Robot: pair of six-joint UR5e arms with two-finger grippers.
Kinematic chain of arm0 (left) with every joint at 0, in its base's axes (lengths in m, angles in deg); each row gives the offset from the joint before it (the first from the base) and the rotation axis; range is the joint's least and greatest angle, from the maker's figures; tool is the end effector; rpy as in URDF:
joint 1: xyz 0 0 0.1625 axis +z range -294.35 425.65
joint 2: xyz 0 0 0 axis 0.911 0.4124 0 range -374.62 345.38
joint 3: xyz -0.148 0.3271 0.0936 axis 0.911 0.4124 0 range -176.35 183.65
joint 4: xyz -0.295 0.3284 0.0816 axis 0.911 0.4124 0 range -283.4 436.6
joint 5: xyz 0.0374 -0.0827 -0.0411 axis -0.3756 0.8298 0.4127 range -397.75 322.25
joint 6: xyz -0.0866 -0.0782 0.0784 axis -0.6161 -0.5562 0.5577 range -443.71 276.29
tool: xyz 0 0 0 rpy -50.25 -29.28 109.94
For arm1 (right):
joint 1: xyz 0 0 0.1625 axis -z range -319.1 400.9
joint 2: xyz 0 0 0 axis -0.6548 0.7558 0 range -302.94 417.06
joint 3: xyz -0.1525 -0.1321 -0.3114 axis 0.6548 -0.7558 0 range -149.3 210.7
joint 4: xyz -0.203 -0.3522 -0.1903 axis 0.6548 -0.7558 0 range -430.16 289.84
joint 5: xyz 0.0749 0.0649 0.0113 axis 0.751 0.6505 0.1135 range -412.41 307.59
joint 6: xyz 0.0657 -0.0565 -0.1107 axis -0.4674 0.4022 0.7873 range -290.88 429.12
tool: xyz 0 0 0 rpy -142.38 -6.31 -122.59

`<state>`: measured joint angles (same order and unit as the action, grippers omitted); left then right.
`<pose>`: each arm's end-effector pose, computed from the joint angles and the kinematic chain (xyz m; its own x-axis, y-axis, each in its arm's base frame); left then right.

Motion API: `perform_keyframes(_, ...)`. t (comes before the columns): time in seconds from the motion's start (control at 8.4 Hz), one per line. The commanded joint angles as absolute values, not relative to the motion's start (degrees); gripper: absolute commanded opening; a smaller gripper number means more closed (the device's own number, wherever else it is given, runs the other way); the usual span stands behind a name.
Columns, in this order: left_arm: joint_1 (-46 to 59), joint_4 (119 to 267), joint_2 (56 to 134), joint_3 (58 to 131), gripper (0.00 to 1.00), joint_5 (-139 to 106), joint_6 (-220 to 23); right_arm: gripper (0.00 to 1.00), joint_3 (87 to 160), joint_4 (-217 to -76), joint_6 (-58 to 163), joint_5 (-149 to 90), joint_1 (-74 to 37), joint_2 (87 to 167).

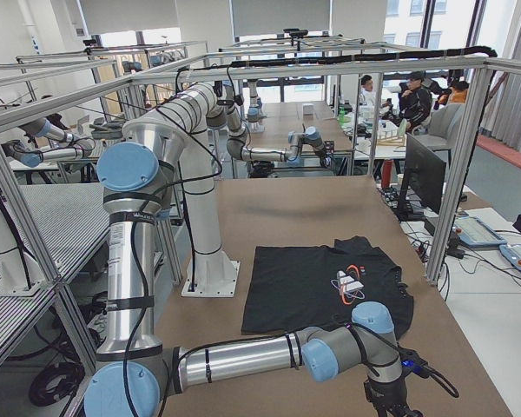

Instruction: Fold clothes

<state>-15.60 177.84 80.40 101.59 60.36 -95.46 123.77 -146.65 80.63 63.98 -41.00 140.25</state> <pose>-0.0211 -0.6084 0.5220 0.9776 0.0199 -0.2095 0.0615 0.9249 0.3752 -0.0156 -0.6117 0.5334 0.8189 -0.4760 0.3206 0.2986 0.8304 0.4704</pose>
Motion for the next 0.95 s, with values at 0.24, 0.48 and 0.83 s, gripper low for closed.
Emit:
perform_keyframes(0.24, -15.6, 177.8, 82.1, 101.4, 0.94, 60.3, -95.2, 0.94, 123.8, -146.7, 80.5, 64.0, -40.8, 140.5)
perform_keyframes(0.48, -15.5, 177.9, 82.8, 98.8, 0.94, 60.3, -95.2, 0.94, 123.9, -146.7, 79.5, 63.9, -40.8, 140.5)
perform_keyframes(0.83, -15.5, 184.0, 82.1, 98.9, 0.94, 60.9, -95.0, 0.94, 123.2, -146.8, 75.9, 63.4, -40.6, 140.0)
